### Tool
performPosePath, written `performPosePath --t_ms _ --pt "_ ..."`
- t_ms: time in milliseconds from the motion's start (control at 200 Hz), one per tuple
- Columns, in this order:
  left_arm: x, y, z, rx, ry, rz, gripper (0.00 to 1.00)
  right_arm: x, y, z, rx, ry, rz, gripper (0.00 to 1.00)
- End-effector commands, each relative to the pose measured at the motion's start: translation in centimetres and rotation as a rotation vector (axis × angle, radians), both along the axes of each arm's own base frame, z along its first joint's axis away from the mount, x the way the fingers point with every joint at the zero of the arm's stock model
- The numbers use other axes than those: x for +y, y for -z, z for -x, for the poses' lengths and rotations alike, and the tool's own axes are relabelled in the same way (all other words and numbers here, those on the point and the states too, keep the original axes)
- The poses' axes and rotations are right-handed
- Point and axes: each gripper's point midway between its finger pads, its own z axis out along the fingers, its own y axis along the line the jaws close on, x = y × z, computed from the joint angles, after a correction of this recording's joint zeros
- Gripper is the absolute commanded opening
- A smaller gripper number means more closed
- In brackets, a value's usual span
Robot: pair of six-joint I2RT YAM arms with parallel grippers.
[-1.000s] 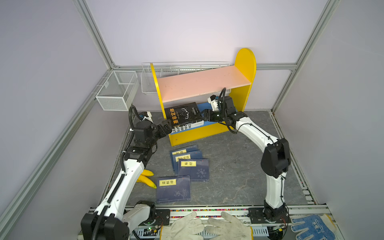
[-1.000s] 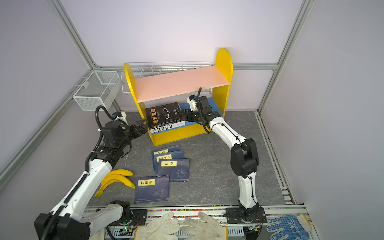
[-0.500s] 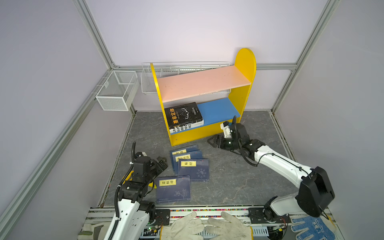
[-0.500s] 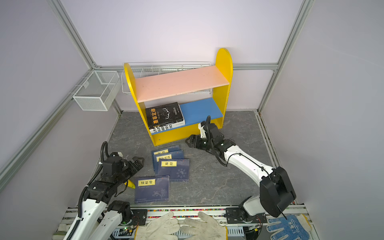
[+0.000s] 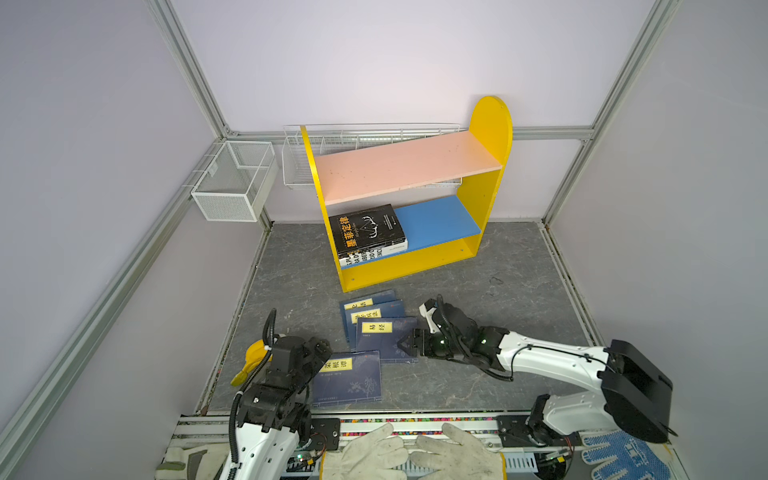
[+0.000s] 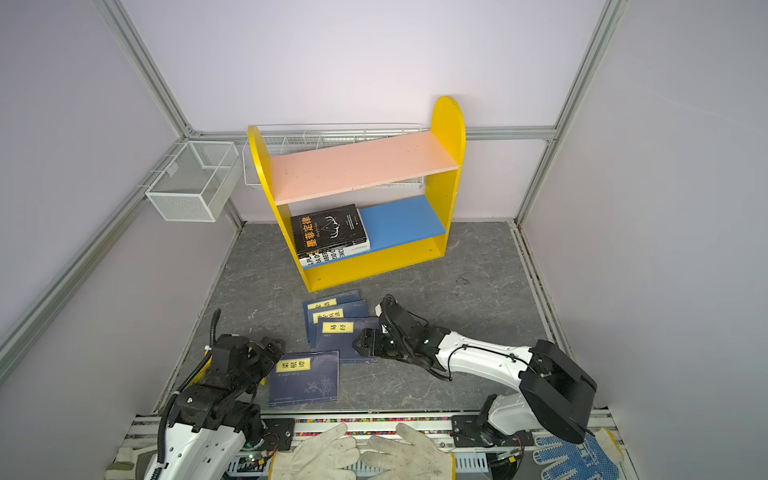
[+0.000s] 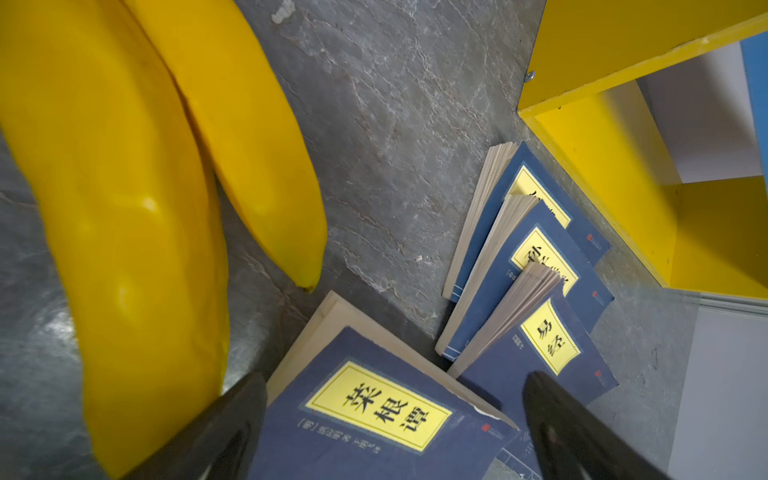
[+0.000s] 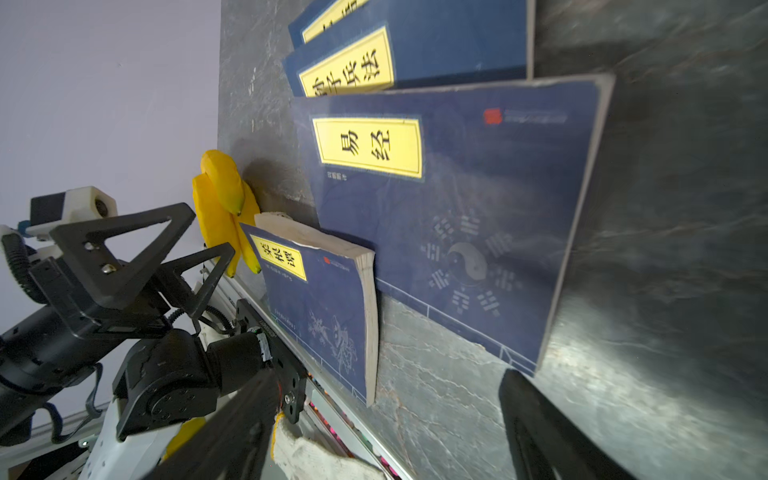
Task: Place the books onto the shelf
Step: 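Release the black book and withdraw both grippers toward the blue books, then grasp the top blue book edges with both grippers and tilt it up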
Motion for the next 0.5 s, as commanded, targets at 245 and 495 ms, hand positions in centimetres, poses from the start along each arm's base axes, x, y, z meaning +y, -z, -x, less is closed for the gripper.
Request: performPosePath --t_ms 245,495 --pt "-1.8 3.6 0.8 0.098 0.04 0.085 0.97 5.8 5.7 1.7 0.148 -0.057 -0.02 0.84" --pt "-4.0 3.5 0.2 0.076 0.111 0.16 0.95 9.0 5.1 2.6 0.128 -0.164 0.015 0.82"
